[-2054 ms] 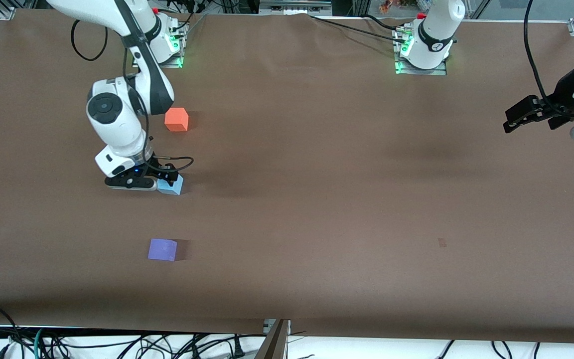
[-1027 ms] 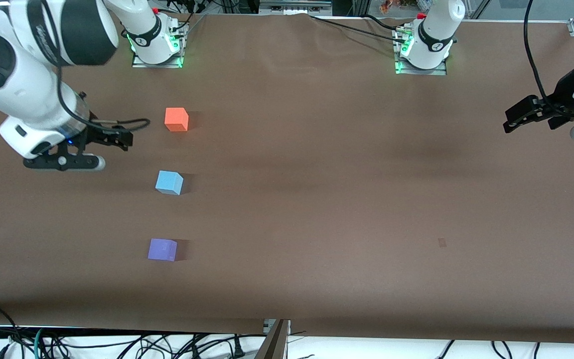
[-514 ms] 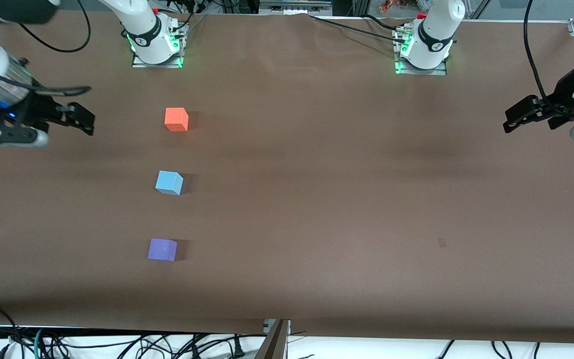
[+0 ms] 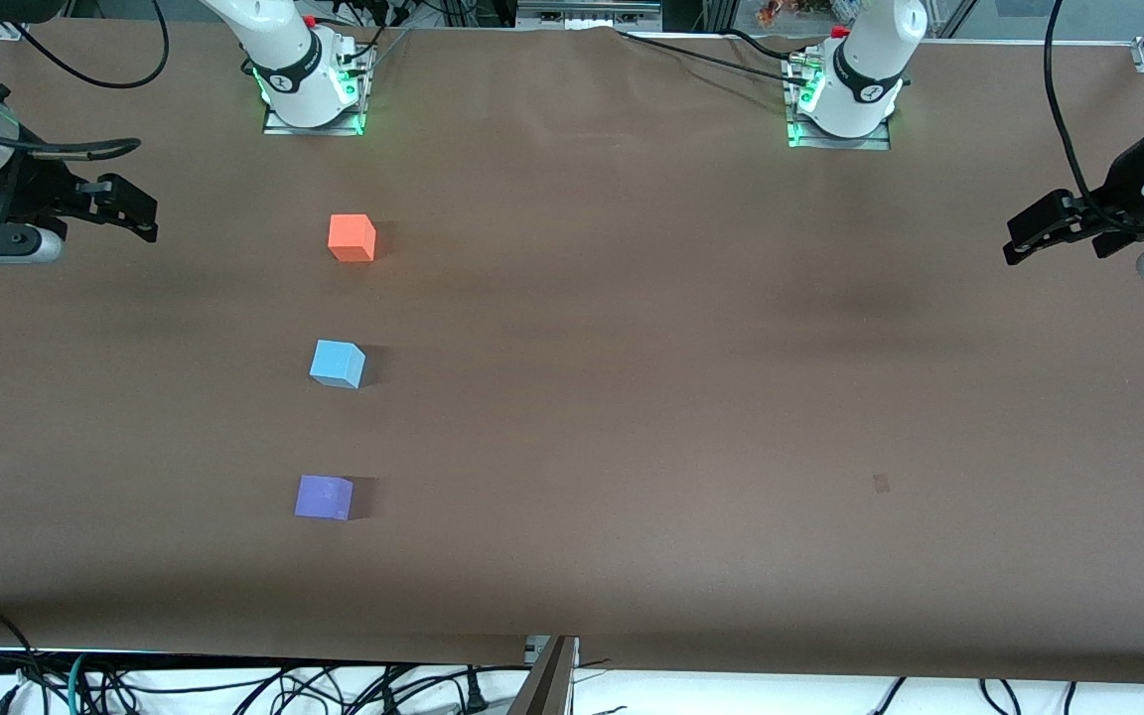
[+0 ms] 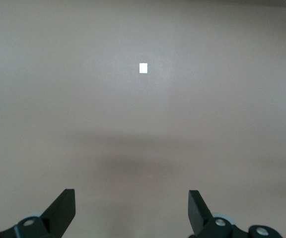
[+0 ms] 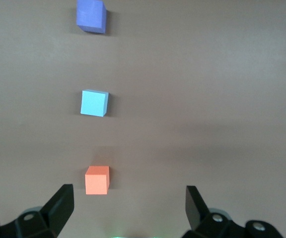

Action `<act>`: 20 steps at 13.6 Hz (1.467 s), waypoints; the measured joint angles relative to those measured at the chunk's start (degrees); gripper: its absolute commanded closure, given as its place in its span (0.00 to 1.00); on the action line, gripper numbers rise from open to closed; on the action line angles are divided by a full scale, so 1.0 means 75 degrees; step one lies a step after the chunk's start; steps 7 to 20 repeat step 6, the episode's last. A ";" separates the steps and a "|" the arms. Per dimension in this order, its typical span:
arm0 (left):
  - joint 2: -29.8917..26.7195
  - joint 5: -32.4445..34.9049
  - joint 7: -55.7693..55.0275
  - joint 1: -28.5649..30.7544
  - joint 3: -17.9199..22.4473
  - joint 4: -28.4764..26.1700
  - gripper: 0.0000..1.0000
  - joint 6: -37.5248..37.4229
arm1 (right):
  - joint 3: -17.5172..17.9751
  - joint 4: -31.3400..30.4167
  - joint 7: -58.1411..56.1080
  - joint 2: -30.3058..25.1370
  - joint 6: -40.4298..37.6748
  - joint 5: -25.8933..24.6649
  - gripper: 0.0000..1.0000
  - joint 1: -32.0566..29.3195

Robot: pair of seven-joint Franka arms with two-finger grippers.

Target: Place blue block between orange and purple blocks

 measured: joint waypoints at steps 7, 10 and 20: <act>0.0002 0.0000 0.0000 0.0026 0.0005 0.0000 0.00 -0.0001 | 0.0026 0.0000 -0.0024 0.0018 -0.0153 0.0003 0.01 -0.0039; 0.0002 0.0000 0.0000 0.0026 0.0005 0.0000 0.00 -0.0001 | 0.0026 0.0000 -0.0024 0.0018 -0.0153 0.0003 0.01 -0.0039; 0.0002 0.0000 0.0000 0.0026 0.0005 0.0000 0.00 -0.0001 | 0.0026 0.0000 -0.0024 0.0018 -0.0153 0.0003 0.01 -0.0039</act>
